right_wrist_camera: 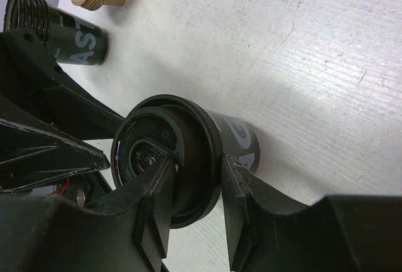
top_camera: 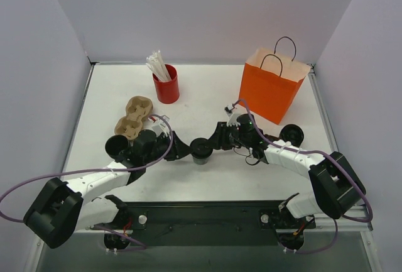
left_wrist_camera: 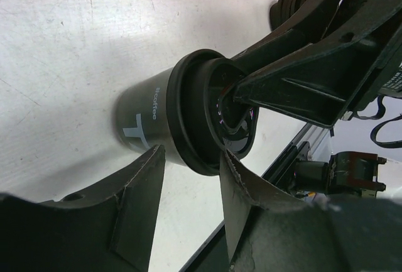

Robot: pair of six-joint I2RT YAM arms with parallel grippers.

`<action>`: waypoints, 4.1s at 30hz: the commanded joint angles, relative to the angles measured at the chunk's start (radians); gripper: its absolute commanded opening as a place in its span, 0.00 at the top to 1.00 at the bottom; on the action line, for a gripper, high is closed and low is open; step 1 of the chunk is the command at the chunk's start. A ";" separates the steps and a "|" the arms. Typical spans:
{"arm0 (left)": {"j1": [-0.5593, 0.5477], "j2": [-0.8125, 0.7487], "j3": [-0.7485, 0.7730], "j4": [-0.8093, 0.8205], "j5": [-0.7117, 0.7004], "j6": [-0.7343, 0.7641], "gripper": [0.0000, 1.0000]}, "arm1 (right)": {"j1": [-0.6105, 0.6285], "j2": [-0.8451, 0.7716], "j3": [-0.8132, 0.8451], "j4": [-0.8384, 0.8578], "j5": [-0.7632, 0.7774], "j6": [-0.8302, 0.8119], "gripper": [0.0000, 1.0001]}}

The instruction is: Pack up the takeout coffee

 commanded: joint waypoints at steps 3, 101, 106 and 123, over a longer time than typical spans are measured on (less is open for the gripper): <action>-0.010 0.039 -0.016 0.102 -0.004 -0.036 0.52 | 0.004 0.062 -0.056 -0.188 0.114 -0.058 0.87; 0.058 0.354 0.063 0.101 -0.044 0.093 0.66 | -0.036 0.189 0.029 -0.315 0.097 -0.158 0.88; -0.005 0.400 -0.020 0.205 -0.048 0.015 0.70 | -0.042 0.204 0.004 -0.277 0.102 -0.141 0.88; -0.091 0.457 -0.103 0.236 -0.124 -0.045 0.76 | -0.044 0.231 -0.046 -0.178 0.107 -0.099 0.88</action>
